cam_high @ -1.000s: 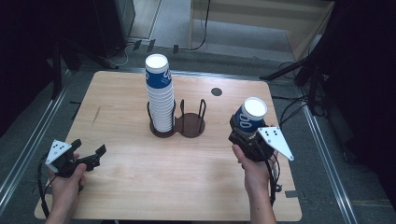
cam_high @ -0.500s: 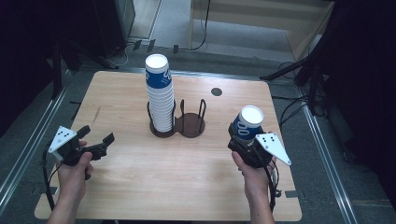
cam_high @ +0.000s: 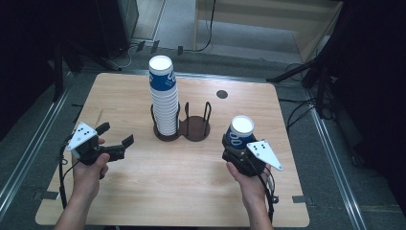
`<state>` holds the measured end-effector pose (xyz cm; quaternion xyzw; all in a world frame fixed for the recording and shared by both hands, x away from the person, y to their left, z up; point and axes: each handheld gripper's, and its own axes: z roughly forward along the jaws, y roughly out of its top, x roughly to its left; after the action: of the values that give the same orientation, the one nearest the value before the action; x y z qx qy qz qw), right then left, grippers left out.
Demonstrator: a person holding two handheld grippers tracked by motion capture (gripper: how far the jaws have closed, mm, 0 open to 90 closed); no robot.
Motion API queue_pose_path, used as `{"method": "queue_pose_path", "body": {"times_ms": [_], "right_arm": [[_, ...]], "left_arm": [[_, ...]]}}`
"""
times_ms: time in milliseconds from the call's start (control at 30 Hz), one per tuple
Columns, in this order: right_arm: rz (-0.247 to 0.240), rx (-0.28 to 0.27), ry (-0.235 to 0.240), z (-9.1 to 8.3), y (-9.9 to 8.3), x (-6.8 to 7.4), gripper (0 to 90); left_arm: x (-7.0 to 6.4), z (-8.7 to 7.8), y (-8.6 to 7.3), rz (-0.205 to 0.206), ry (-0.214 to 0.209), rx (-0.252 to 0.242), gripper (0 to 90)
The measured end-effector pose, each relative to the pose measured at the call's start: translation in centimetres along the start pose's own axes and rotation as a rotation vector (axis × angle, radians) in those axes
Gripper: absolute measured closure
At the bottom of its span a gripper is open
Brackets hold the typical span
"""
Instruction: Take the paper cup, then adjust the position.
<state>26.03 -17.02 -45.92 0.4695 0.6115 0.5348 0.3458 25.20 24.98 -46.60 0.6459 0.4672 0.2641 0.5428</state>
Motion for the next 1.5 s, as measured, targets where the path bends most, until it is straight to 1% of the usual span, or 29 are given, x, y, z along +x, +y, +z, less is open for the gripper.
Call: {"method": "queue_pose_path", "body": {"times_ms": [67,133,200,267,300,333,367,433,467,533,600,733,767,800,833,867,900,933,967,1000,1100,1133,1300,1333,1400,1433,1500], "right_arm": [[-0.01,0.009,0.007,0.3,-0.4,0.5,19.3],[-0.009,0.016,0.017,0.5,-0.7,1.0,19.3],[-0.017,0.017,0.026,0.6,-0.9,1.5,19.4],[-0.014,0.015,0.04,0.6,-1.0,2.0,19.4],[-0.014,0.015,0.04,0.6,-1.0,2.0,19.4],[-0.016,0.01,0.053,0.6,-1.1,2.5,19.6],[-0.019,0.005,0.06,0.7,-1.2,2.7,19.7],[-0.016,0.011,0.073,0.7,-1.5,3.2,19.7],[-0.016,0.011,0.073,0.7,-1.5,3.2,19.7],[-0.023,0.027,0.089,1.0,-2.1,4.1,19.8],[-0.03,0.029,0.094,1.1,-2.3,4.4,19.8],[-0.05,0.048,0.125,1.6,-3.2,5.9,19.7],[-0.05,0.048,0.125,1.6,-3.2,5.9,19.7],[-0.047,0.052,0.139,1.7,-3.4,6.4,19.7],[-0.047,0.052,0.139,1.7,-3.4,6.4,19.7],[-0.054,0.05,0.153,1.7,-3.5,6.9,19.7],[-0.054,0.05,0.153,1.7,-3.5,6.9,19.7],[-0.071,0.056,0.165,1.8,-3.8,7.5,19.7],[-0.071,0.056,0.165,1.8,-3.8,7.5,19.7],[-0.078,0.062,0.177,1.8,-4.0,8.0,19.7],[-0.094,0.068,0.197,1.8,-4.3,8.6,19.7],[-0.103,0.067,0.204,1.8,-4.4,8.8,19.6],[-0.104,0.068,0.219,1.8,-4.5,9.4,19.6],[-0.111,0.067,0.229,1.7,-4.5,9.7,19.6],[-0.115,0.066,0.232,1.7,-4.5,9.8,19.6],[-0.129,0.065,0.24,1.7,-4.5,10.1,19.6],[-0.131,0.066,0.248,1.7,-4.5,10.3,19.6]], "left_arm": [[-0.5,0.2,0.0,0.006,-0.01,0.006,1.2],[-0.8,0.3,0.1,0.008,-0.023,0.009,1.2],[-1.2,0.3,0.2,0.01,-0.033,0.008,1.2],[-1.4,0.3,0.3,0.014,-0.039,0.008,1.2],[-1.7,0.3,0.3,0.018,-0.043,0.009,1.2],[-2.1,0.4,0.3,0.027,-0.058,0.016,1.2],[-2.1,0.4,0.3,0.027,-0.058,0.016,1.2],[-2.9,0.7,0.2,0.04,-0.081,0.028,1.2],[-2.9,0.7,0.2,0.04,-0.081,0.028,1.2],[-3.5,1.0,0.2,0.048,-0.101,0.035,1.2],[-3.8,1.1,0.1,0.052,-0.108,0.04,1.2],[-4.3,1.3,0.1,0.056,-0.13,0.044,1.2],[-4.3,1.3,0.1,0.056,-0.13,0.044,1.2],[-4.6,1.4,0.0,0.062,-0.139,0.053,1.2],[-4.6,1.4,0.0,0.062,-0.139,0.053,1.2],[-4.7,1.4,0.0,0.062,-0.141,0.054,1.2],[-4.7,1.4,0.0,0.059,-0.144,0.052,1.2],[-4.9,1.4,0.0,0.058,-0.154,0.052,1.2],[-4.9,1.4,0.0,0.058,-0.154,0.052,1.2],[-5.1,1.4,-0.1,0.063,-0.158,0.056,1.2],[-5.5,1.4,0.1,0.065,-0.169,0.051,1.2],[-5.6,1.4,0.1,0.067,-0.173,0.052,1.2],[-6.1,1.4,0.2,0.074,-0.188,0.054,1.2],[-6.3,1.4,0.2,0.078,-0.19,0.054,1.2],[-6.5,1.4,0.2,0.079,-0.2,0.054,1.2],[-6.6,1.4,0.2,0.08,-0.203,0.055,1.2],[-6.9,1.6,0.2,0.084,-0.213,0.061,1.2]]}}
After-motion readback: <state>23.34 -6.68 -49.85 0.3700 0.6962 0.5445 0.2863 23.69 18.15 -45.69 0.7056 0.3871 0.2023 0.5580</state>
